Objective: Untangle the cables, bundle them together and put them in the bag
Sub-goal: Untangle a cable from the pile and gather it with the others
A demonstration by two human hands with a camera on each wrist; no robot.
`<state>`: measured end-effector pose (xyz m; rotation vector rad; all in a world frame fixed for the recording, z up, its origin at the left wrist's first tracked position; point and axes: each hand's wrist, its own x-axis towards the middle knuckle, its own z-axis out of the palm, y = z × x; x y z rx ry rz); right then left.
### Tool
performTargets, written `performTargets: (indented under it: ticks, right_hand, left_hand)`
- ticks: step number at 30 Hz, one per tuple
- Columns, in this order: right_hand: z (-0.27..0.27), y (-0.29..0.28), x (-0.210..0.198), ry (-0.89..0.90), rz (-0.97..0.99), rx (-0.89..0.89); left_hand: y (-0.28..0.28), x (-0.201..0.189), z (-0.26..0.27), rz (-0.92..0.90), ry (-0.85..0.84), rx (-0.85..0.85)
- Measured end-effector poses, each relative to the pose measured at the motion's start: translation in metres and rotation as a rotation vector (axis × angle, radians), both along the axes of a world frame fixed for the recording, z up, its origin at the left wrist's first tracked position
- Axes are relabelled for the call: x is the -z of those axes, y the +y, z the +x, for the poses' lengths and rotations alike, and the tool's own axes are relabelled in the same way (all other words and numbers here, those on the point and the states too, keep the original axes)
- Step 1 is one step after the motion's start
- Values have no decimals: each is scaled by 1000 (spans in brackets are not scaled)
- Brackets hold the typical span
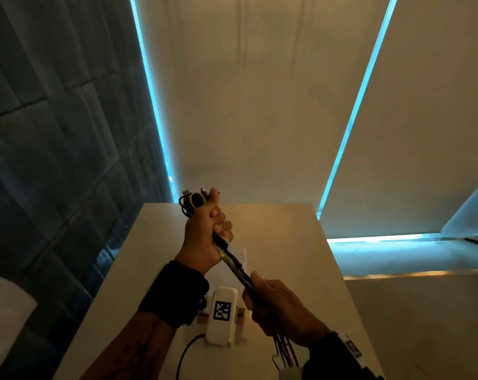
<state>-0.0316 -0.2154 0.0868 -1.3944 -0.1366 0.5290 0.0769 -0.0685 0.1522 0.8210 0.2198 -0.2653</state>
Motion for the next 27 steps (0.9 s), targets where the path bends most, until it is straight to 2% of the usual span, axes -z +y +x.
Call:
performTargets:
  ticks: [4,6,11,15,18,23,27]
  right_hand:
    - [1,-17,2,61,1,-83]
    - [4,-30,-2,36,-38,-132]
    - [19,-59,-32,-165,-357,-200]
    - [36,-64,-66,-329,-577,-217]
    - [51,-63,-92,-442,-681,-224]
    - [69,-56,-121,-564,-758,-233]
    - [77,-48,-134,-663,-837,-247]
  left_hand:
    - [7,6,0,65,-11,9]
    - [9,11,-3,95,-12,51]
    - [4,17,-15,193,-22,163]
    - [-2,12,-26,274,-62,325]
    - [-8,9,-34,314,-134,404]
    - [-13,8,-43,408,-385,485]
    - [-9,4,-45,467,-399,550]
